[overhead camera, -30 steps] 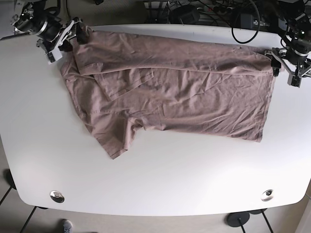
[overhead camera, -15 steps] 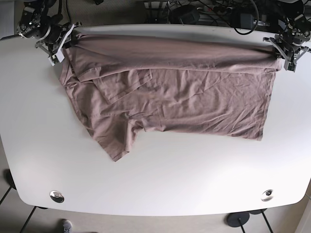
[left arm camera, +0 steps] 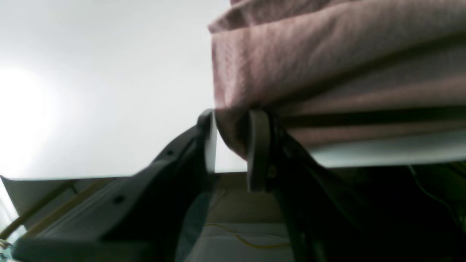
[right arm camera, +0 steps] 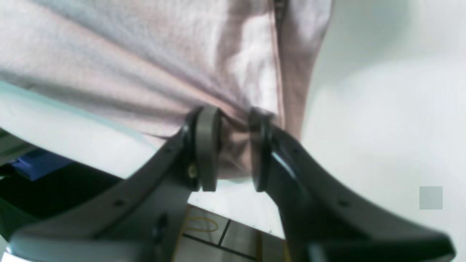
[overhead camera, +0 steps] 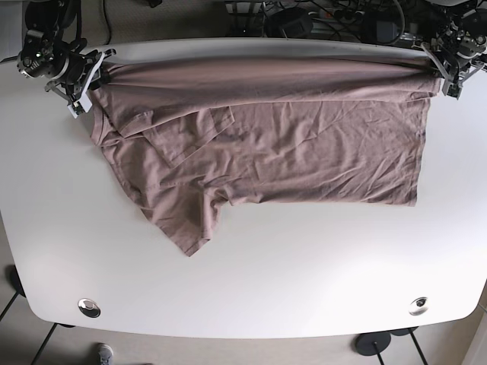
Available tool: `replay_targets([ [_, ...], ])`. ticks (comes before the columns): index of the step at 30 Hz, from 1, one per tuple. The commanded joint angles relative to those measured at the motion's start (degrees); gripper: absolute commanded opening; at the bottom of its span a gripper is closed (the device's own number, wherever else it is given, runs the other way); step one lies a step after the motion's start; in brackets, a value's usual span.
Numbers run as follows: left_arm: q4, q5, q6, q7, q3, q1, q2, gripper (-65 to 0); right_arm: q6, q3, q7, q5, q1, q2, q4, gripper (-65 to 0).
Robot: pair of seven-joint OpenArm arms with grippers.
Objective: Fold the T-shirt properly
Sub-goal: 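Lay the shirt flat by pulling both grippers apart and releasing, then grasp the shirt edge with the right gripper and smooth it outward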
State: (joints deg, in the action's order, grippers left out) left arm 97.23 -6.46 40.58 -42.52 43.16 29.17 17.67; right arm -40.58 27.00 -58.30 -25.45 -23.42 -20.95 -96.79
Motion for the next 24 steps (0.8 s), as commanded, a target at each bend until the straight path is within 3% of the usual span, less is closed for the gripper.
replay_targets([
  [1, 5.06, 0.35, -0.58, -2.36, 1.46, 0.33, 1.36, -52.9, 0.58, 0.82, -1.34, 1.94, -0.36, -0.98, -3.03, -50.6],
  [6, 9.27, 0.61, -0.58, -6.14, 3.66, -5.83, 1.27, -52.8, 0.58, 3.98, -1.7, -1.76, -1.94, 1.57, -15.51, -48.4],
  [10, 9.27, 0.79, -0.58, -9.04, -0.39, -12.07, 1.27, -52.8, 0.58, 1.87, -5.13, -4.75, 3.51, 2.27, -15.95, -25.5],
  [12, 9.8, 0.61, -0.58, -10.09, -1.09, -12.42, 1.45, -52.8, 0.58, 1.35, -8.47, -5.01, 6.5, 4.64, -16.04, -18.7],
  [16, 9.45, 0.7, -0.58, -10.09, -1.35, -12.42, 1.27, -52.8, 0.58, -1.29, -10.49, -4.57, 11.07, 9.92, -15.95, -19.0],
  [21, 9.27, 0.7, -0.58, -10.09, -2.41, -12.6, 1.19, -52.8, 0.58, -13.25, -10.14, -4.39, 16.87, 14.4, -13.84, -19.0],
  [24, 9.36, 0.79, -0.58, -10.09, -3.11, -12.42, 1.19, -52.8, 0.58, -18.87, -8.11, -4.39, 22.85, 15.19, -6.2, -19.0],
])
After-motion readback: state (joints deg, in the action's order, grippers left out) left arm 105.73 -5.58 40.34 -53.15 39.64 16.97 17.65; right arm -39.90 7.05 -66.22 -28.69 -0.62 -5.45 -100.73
